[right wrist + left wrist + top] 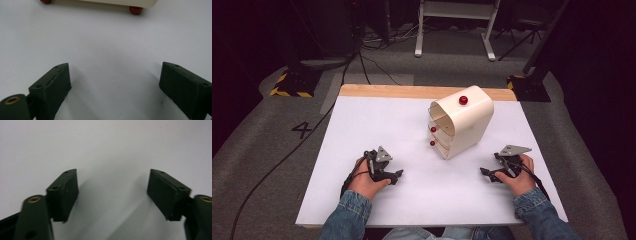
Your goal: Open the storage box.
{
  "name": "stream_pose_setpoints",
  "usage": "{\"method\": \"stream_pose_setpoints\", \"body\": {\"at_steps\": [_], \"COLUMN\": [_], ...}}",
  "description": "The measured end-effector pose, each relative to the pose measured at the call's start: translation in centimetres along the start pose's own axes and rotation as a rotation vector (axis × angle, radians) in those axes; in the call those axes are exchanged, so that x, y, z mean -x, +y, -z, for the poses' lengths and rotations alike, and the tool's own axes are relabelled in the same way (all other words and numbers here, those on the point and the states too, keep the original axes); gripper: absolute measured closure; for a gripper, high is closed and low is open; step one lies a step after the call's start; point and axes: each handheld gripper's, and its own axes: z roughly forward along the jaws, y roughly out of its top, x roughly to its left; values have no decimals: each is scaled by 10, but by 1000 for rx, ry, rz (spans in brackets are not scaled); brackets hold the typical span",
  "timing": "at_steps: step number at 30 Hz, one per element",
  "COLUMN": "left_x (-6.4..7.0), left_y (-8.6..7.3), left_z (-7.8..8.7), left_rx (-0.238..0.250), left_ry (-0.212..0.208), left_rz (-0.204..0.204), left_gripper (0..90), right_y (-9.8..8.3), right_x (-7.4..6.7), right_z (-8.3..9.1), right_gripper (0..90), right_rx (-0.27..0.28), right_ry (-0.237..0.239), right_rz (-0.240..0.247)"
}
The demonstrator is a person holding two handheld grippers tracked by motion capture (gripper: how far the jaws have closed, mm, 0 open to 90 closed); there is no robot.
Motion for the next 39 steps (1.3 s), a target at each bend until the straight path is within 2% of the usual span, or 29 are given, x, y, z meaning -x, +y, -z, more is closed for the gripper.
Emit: {"method": "stream_pose_setpoints", "body": {"at_steps": [2,3,7,8,9,10,13,16,18,22,24,28,30,33,35,36,39], "left_x": [-3,-4,-5,-4,-4,-4,-4,-1,3,8,10,14,18,20,21,20,19], "left_y": [0,1,7,11,13,15,19,26,31,41,47,53,60,67,70,72,72], "left_z": [4,6,15,20,22,23,23,20,18,12,8,-1,-10,-18,-25,-31,-37], "left_rx": [-1,-4,23,68,84,93,107,138,170,207,217,239,236,262,292,312,320], "left_ry": [-19,-37,-36,-52,-62,-66,-80,-122,-129,-117,-129,-150,-159,-156,-165,-184,-187], "left_rz": [29,46,36,63,71,72,25,33,38,7,-12,-16,-39,-70,-66,-48,-45], "left_gripper": [370,387,409,418,418,418,449,464,471,473,477,499,524,562,584,592,608], "right_y": [0,0,0,0,0,0,0,-1,-1,-1,-1,-2,-2,-2,-2,-2,-2], "right_x": [0,0,0,0,0,0,0,1,0,0,0,0,0,0,0,0,0], "right_z": [0,0,0,0,0,0,0,0,0,0,0,0,0,0,0,0,0], "right_gripper": [99,99,99,99,99,99,99,99,100,100,99,100,100,100,100,100,100], "right_rx": [0,0,0,0,0,0,1,5,6,9,10,12,12,13,13,13,13], "right_ry": [0,0,0,0,-1,-1,0,7,-1,-2,-2,-2,-2,-3,-3,-3,-3], "right_rz": [0,0,0,0,0,1,1,-1,4,5,5,5,5,4,4,4,4]}}
